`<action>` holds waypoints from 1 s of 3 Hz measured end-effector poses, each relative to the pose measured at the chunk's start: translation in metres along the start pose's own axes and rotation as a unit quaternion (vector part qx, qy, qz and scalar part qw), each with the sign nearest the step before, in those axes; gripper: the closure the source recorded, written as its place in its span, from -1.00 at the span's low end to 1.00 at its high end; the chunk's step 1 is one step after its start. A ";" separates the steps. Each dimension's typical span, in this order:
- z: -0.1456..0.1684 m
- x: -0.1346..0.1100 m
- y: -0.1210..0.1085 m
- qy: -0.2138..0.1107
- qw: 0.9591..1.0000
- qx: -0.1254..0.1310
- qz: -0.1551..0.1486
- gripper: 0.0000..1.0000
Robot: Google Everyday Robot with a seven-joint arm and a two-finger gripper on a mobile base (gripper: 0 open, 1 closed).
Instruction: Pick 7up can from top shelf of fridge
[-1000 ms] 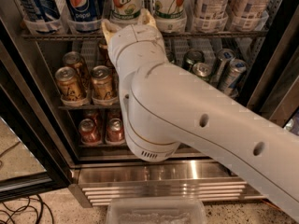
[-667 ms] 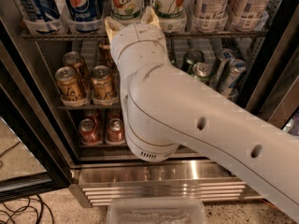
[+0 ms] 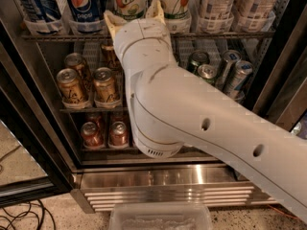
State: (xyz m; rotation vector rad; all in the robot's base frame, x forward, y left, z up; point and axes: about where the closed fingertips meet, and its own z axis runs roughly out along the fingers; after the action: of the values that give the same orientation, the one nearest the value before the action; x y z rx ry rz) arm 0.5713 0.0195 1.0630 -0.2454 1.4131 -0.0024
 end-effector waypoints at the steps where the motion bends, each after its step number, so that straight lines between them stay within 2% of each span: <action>1: 0.005 0.001 -0.002 0.001 1.000 0.002 0.000 -0.34; 3: 0.018 -0.004 -0.004 -0.008 1.000 0.003 -0.005 -0.24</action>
Offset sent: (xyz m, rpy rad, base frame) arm 0.0189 -0.0007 0.0035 -0.0034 -0.0100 -0.0042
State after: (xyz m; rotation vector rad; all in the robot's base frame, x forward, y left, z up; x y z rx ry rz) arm 0.5887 0.0197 1.0703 -0.2466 1.3959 -0.0124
